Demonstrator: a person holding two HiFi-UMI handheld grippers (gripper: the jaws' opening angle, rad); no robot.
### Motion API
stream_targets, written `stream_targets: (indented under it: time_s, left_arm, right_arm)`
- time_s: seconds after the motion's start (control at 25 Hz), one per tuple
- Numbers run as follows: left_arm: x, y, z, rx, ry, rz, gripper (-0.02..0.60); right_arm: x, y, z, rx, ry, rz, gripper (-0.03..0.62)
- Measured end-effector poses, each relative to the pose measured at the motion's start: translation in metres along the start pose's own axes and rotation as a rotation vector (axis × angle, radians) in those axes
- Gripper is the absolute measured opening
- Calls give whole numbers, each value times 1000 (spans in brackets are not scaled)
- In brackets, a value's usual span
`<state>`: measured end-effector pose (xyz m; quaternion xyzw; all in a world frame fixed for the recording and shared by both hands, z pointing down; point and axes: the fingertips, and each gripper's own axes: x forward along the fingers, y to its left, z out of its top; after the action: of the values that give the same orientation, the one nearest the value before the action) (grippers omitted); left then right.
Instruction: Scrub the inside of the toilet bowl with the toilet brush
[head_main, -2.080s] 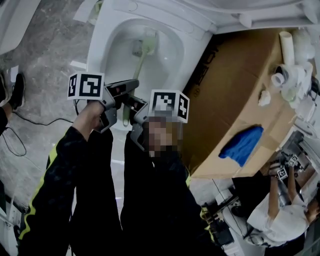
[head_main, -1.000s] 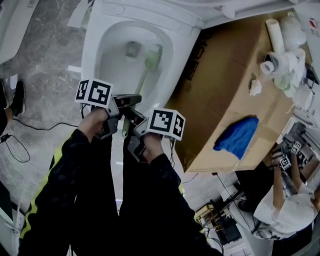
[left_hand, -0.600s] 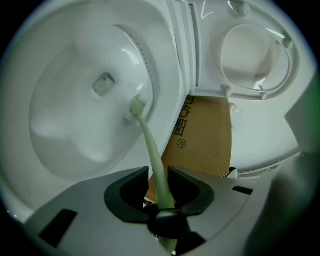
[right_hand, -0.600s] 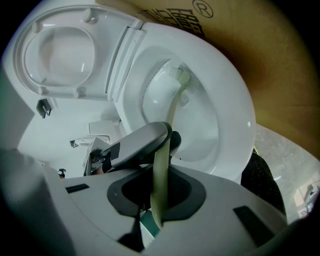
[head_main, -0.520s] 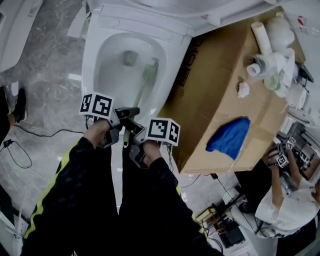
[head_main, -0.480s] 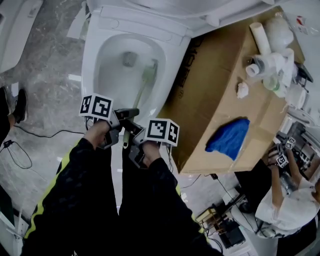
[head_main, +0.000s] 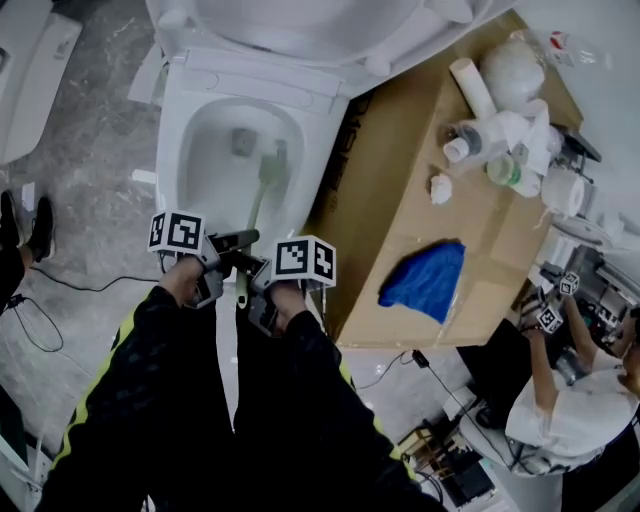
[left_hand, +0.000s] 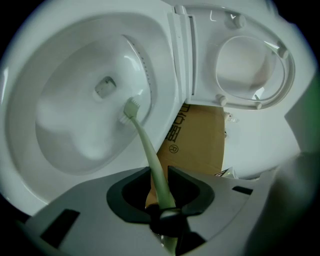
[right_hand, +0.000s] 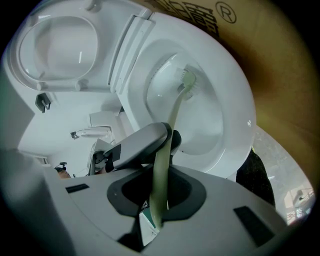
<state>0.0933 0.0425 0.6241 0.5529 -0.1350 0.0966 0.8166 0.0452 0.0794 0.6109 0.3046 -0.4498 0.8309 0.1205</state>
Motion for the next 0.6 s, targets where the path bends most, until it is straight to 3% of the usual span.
stream_targets:
  time_s: [0.6]
  left_arm:
    - [-34,-119,-41,-2,-109,5,109]
  right_arm:
    - [-91,84,-48,-95,116,61,55]
